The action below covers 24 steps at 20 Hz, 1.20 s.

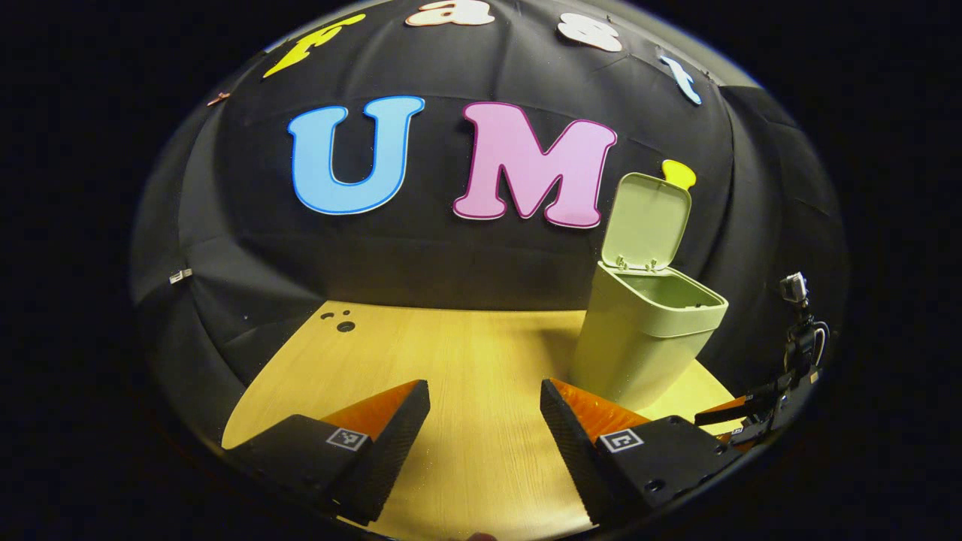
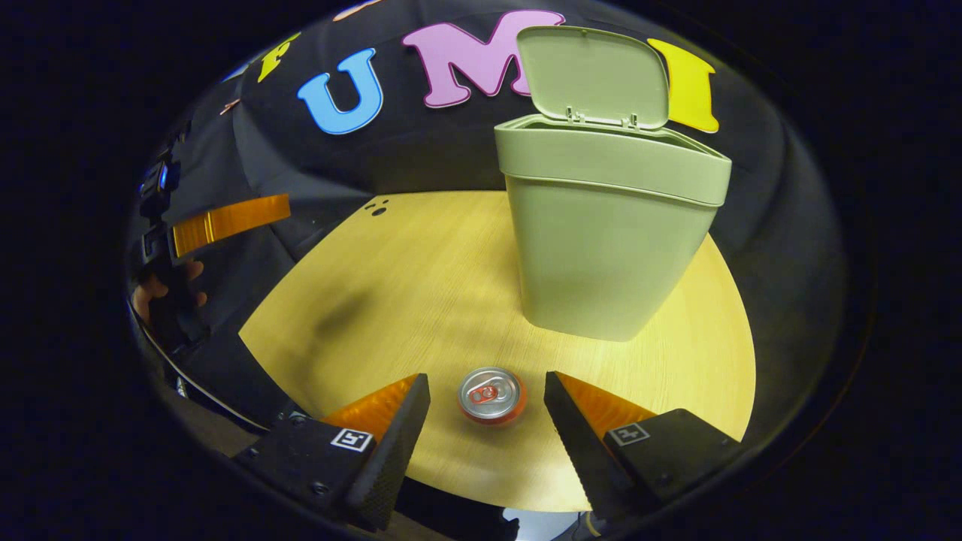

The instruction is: Press the lid of the desktop garbage bin to open it, pick up the crumpled paper on the desktop and throw it into the bin, then pick up the pop can on the desktop and drop it into the bin, and finally close the garbage bin lid.

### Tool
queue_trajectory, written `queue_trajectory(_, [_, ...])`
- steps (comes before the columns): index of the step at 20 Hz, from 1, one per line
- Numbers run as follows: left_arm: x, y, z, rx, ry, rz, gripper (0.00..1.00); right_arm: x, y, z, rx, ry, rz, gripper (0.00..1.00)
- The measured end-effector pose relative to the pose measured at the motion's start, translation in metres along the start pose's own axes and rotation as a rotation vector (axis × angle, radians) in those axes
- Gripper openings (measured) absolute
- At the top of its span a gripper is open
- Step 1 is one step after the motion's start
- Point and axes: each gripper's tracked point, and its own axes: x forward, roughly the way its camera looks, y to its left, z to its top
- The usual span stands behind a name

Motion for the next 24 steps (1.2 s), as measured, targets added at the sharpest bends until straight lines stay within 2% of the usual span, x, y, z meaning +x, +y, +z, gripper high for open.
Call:
queue_trajectory(8, [-0.003,0.014,-0.006,-0.008,0.017,0.040,0.96,0.033,0.008,-0.025,-0.114,0.081,0.029,0.97])
queue_trajectory(21, [-0.005,0.030,-0.014,-0.011,0.045,0.078,0.96,0.066,-0.001,-0.048,-0.145,0.187,0.030,0.97])
queue_trajectory(23, [-0.005,0.031,-0.016,-0.012,0.051,0.082,0.96,0.067,-0.002,-0.047,-0.141,0.187,0.021,0.92])
queue_trajectory(24, [-0.004,0.031,-0.015,-0.015,0.052,0.083,0.96,0.069,-0.001,-0.047,-0.140,0.192,0.022,0.85])
